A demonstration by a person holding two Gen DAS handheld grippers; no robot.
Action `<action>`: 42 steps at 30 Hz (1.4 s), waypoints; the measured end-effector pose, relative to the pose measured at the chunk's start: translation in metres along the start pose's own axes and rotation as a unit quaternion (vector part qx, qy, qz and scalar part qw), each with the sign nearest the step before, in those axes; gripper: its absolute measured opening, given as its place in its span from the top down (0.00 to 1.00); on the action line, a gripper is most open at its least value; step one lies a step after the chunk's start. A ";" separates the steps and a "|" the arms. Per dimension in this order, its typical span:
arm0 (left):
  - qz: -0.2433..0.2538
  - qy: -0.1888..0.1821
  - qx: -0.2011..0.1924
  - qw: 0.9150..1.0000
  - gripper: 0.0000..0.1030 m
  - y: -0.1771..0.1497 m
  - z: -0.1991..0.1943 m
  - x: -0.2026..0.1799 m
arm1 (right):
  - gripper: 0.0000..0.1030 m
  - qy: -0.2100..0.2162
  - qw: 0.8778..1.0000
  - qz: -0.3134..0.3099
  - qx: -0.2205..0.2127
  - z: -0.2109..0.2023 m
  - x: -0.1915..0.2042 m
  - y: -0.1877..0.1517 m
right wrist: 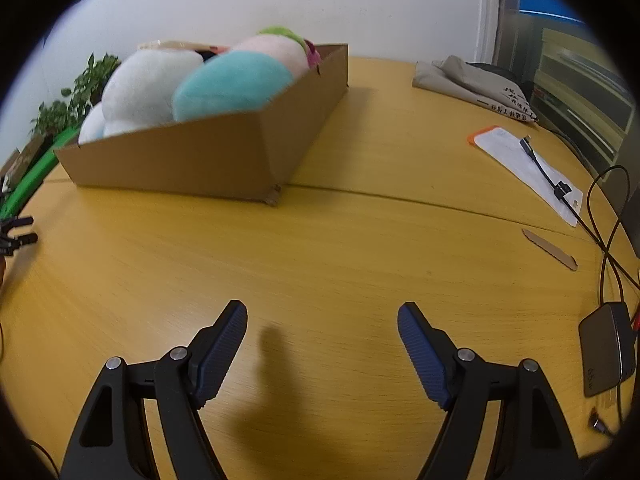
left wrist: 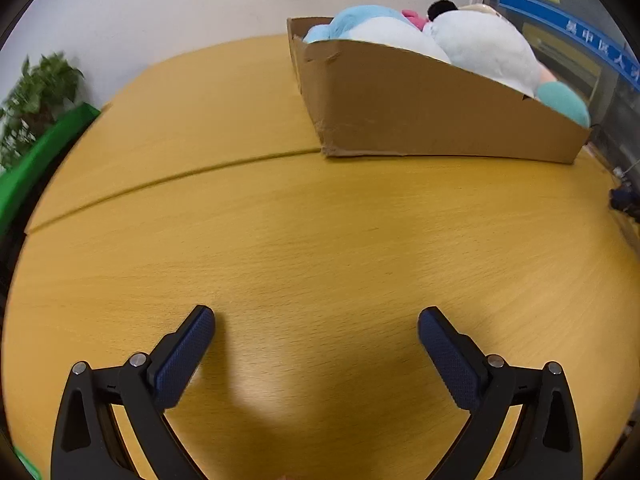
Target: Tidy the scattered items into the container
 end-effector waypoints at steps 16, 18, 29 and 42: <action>0.063 -0.044 0.015 0.997 0.00 0.037 0.022 0.042 | 0.00 0.075 0.992 -0.103 0.010 0.011 -0.016 -0.007; 0.062 -0.044 0.014 0.997 0.00 0.036 0.022 0.043 | 0.00 0.073 0.992 -0.101 0.010 0.012 -0.018 -0.007; 0.063 -0.045 0.014 0.997 0.00 0.034 0.021 0.043 | 0.00 0.072 0.992 -0.101 0.012 0.011 -0.017 -0.007; 0.063 -0.045 0.014 0.997 0.00 0.034 0.021 0.043 | 0.00 0.072 0.992 -0.101 0.011 0.011 -0.017 -0.007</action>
Point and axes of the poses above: each gripper's, at about its wrist camera, not at the fingertips, and z roughly the way its jaws point, x to its left, y to its top, the point moved 7 cm from there along z, roughly the way its jaws point, and after that the axes turned 11 degrees about -z, right-handed, at the moved point
